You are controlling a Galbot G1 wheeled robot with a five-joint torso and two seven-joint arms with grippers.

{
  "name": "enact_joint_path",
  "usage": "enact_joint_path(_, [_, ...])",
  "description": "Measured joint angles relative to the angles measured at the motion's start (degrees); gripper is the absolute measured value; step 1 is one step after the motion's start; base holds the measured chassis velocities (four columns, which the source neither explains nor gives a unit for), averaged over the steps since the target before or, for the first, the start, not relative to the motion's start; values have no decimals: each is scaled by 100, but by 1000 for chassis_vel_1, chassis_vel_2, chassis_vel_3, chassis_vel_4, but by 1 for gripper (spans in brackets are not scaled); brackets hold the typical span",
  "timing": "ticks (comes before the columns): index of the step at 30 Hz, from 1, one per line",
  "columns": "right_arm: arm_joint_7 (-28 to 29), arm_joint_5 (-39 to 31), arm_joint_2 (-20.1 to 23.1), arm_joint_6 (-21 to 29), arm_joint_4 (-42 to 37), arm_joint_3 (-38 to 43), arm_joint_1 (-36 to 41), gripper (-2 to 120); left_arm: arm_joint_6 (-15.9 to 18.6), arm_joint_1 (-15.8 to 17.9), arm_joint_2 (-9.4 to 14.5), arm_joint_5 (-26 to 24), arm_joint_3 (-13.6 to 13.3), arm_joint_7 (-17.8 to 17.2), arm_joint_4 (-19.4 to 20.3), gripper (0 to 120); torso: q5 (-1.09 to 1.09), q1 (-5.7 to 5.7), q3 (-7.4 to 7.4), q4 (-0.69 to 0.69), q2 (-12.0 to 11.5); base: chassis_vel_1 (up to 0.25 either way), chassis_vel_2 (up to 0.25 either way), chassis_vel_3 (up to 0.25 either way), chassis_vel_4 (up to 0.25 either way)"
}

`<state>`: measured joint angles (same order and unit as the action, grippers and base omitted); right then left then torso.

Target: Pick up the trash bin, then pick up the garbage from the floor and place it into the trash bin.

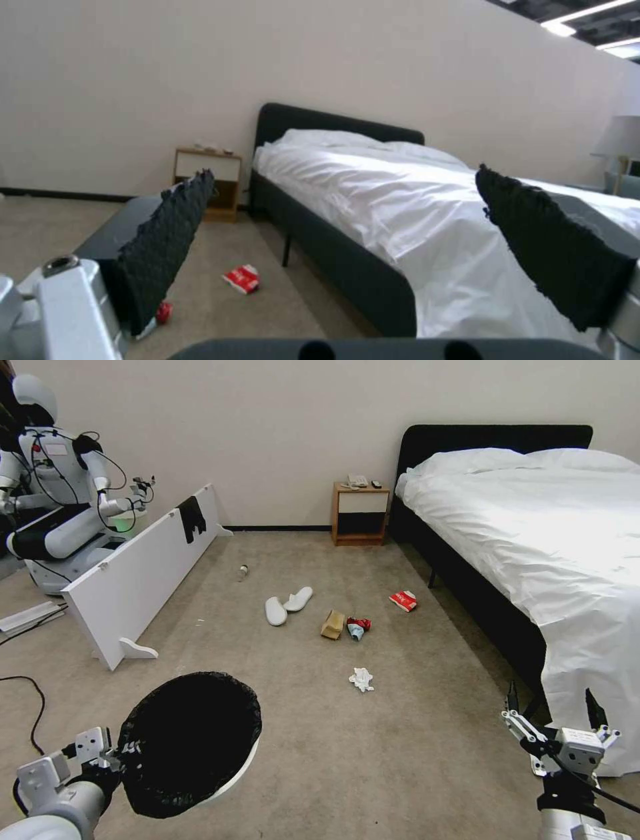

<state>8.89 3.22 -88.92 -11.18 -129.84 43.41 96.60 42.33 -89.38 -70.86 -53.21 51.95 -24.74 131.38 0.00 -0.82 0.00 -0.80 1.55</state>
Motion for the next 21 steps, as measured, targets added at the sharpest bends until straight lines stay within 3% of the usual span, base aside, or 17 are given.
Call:
enact_joint_path(6, [-54, -79, 20, -11, 10, -64, 26, 100, -5, 1, -58, 5, 37, -29, -51, 2, 0, 0, 0, 1, 0, 0, 0, 0, 0])
enact_joint_path(21, [-135, -82, 12, 39, 17, -2, 46, 100, -14, -70, -106, 377, 154, 463, -210, 2, 0, 1, 0, 0, 0, 0, 0, 0, 0])
